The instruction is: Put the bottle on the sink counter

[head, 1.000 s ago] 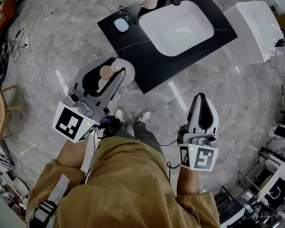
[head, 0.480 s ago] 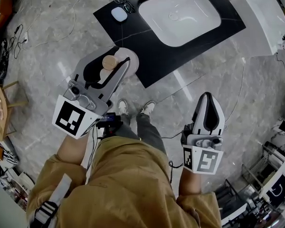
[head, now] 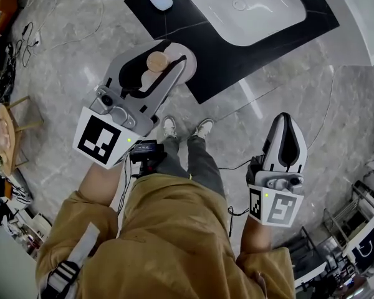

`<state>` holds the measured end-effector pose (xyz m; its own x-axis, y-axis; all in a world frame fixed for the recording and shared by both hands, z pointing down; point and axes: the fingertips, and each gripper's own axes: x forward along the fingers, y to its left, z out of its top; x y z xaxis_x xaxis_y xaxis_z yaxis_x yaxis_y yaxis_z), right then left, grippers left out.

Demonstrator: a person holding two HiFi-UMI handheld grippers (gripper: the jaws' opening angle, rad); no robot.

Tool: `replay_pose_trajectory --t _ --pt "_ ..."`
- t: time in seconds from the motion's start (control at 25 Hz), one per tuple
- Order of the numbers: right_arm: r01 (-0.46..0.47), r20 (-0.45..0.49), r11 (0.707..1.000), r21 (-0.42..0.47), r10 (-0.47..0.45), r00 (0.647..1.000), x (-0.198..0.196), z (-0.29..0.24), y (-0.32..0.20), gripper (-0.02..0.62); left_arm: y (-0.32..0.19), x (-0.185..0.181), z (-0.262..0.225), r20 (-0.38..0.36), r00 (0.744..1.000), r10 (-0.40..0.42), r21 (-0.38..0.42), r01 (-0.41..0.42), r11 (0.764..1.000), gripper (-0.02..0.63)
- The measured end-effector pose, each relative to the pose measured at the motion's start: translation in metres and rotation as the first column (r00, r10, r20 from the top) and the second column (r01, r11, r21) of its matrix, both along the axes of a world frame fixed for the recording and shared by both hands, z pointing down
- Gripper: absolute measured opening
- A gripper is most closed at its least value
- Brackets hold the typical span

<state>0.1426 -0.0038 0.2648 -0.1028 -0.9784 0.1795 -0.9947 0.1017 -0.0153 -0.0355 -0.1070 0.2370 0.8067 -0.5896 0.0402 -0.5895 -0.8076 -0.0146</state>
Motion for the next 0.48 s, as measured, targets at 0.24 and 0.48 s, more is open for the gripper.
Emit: replay_pose_trajectory --t 0.24,0.48 --pt "-0.001 0.0 1.0 -0.021 0.001 1.0 0.003 0.011 -0.002 0.005 -0.009 0.005 0.012 -0.007 1.0 -0.01 -0.013 0.01 1.0 0.126" --pt "-0.003 0.005 0.999 -0.035 0.003 1.0 0.0 0.02 -0.007 0.005 -0.015 0.003 0.023 0.007 1.0 -0.005 0.001 0.005 1.0 0.126"
